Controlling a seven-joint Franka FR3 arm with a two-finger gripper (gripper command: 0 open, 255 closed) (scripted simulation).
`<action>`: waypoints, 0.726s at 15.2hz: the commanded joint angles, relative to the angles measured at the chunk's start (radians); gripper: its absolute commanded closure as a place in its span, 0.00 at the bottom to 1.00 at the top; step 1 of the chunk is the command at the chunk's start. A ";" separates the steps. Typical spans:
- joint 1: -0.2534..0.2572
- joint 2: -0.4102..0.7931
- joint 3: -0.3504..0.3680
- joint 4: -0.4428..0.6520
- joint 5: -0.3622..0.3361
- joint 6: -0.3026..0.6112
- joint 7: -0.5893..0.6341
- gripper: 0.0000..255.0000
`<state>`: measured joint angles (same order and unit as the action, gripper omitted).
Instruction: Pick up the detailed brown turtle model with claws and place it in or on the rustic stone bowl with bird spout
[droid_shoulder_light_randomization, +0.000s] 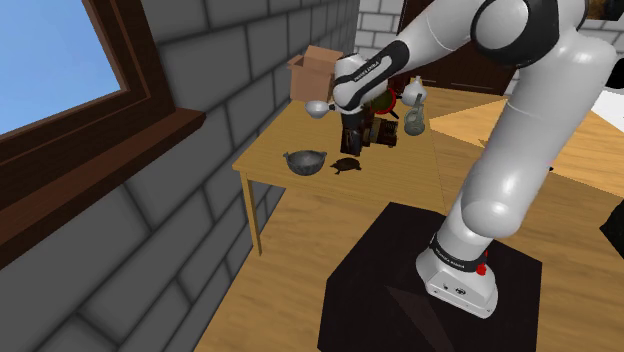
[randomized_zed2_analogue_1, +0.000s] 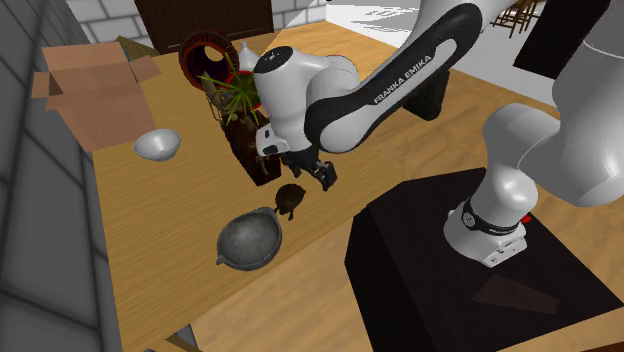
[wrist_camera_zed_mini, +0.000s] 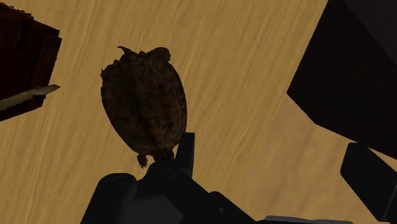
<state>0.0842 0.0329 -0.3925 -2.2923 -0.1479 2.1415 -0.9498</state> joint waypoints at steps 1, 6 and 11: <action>-0.002 0.083 0.002 0.042 0.017 0.043 -0.079 0.00; -0.028 0.283 0.036 0.167 0.057 0.128 -0.250 0.00; -0.054 0.410 0.067 0.242 0.073 0.188 -0.337 0.00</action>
<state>0.0373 0.4183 -0.3299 -2.0692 -0.0809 2.3227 -1.2736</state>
